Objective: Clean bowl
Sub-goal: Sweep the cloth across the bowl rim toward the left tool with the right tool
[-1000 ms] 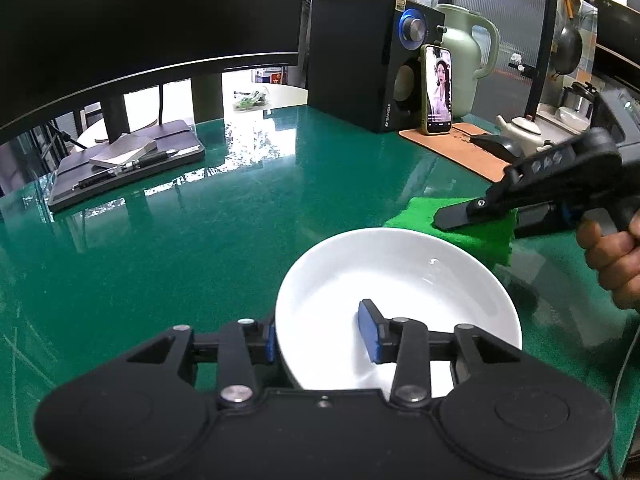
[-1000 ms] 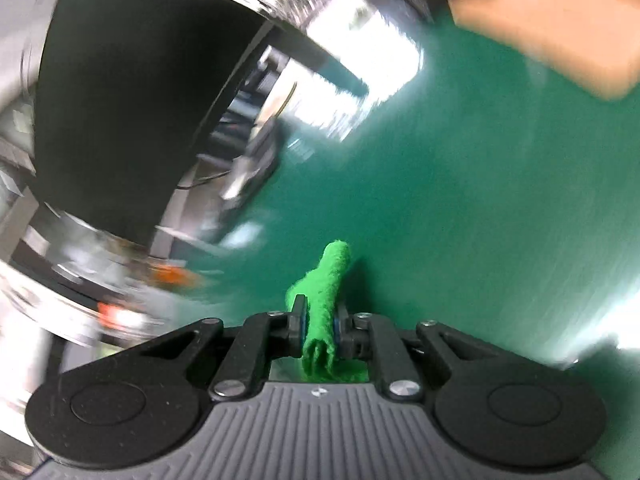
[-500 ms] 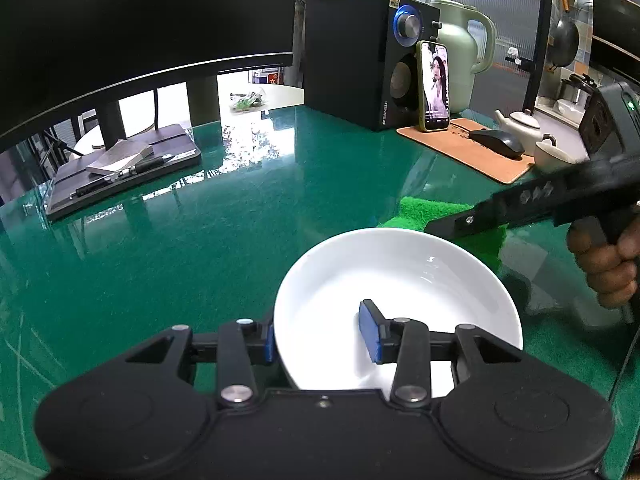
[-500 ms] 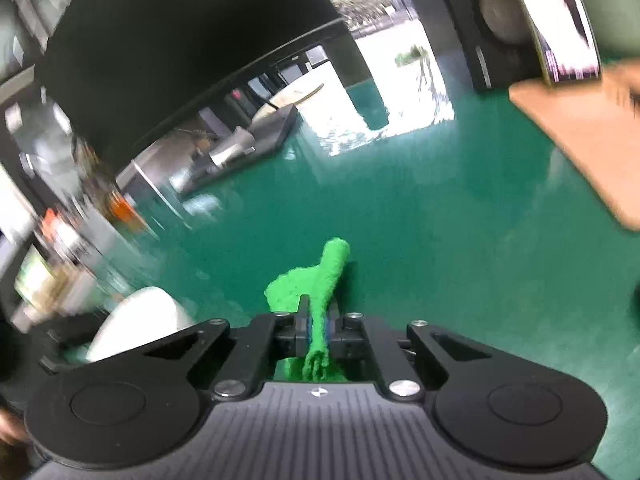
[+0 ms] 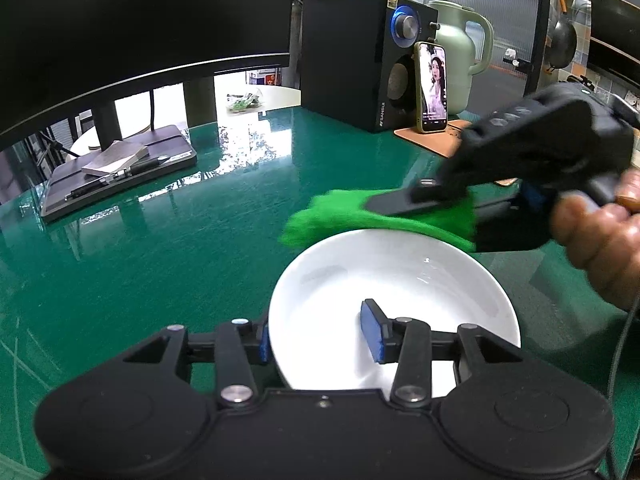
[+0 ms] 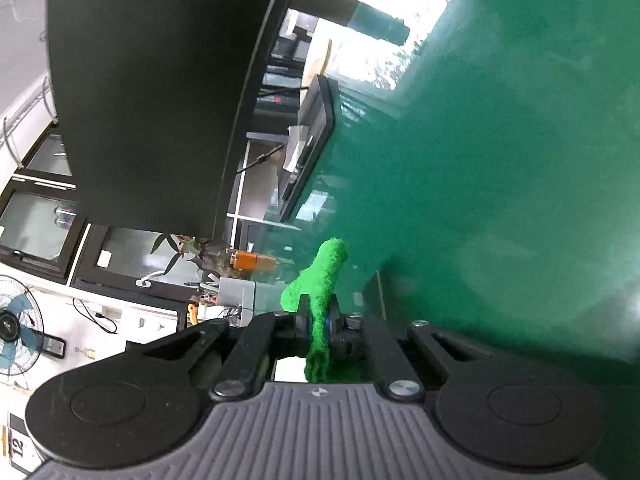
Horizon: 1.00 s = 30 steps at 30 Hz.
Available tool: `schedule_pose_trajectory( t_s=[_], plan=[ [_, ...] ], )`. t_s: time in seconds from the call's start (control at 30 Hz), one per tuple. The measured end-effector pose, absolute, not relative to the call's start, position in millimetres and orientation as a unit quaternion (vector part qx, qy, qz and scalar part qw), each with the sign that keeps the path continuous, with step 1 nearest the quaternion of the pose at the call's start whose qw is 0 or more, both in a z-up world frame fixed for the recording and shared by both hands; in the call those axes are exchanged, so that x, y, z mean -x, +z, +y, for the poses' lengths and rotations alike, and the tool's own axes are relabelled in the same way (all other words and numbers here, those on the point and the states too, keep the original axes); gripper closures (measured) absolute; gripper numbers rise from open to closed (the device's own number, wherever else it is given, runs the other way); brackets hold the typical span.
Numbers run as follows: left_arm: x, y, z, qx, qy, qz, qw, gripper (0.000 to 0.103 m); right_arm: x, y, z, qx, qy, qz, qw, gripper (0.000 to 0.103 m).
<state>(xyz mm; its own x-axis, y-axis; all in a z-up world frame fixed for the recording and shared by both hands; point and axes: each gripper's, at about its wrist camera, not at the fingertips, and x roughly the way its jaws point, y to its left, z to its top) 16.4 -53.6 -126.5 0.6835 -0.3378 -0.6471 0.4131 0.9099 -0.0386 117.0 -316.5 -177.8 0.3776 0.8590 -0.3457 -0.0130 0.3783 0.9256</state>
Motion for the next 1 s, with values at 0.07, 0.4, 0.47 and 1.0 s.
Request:
schedule_pose_trajectory(
  t_s=[0.07, 0.4, 0.47, 1.0],
  plan=[
    [-16.8, -126.6, -52.8, -0.056, -0.206, 0.342, 0.915, 0.056, -114.4, -182.4, -316.5, -0.461, 0.310, 0.469, 0.687, 0.097],
    [-18.7, -127.0, -52.7, -0.057, -0.232, 0.345, 0.907, 0.052, -87.5, -189.1, -348.2, -0.478, 0.298, 0.482, 0.672, 0.095],
    [-18.3, -127.2, -53.6, -0.056, -0.230, 0.346, 0.908, 0.052, -98.4, -188.7, -336.4, -0.475, 0.300, 0.481, 0.673, 0.095],
    [-27.9, -129.6, -49.3, -0.043, -0.239, 0.350, 0.905, 0.043, -79.7, -191.3, -357.4, -0.482, 0.302, 0.491, 0.660, 0.094]
  ],
)
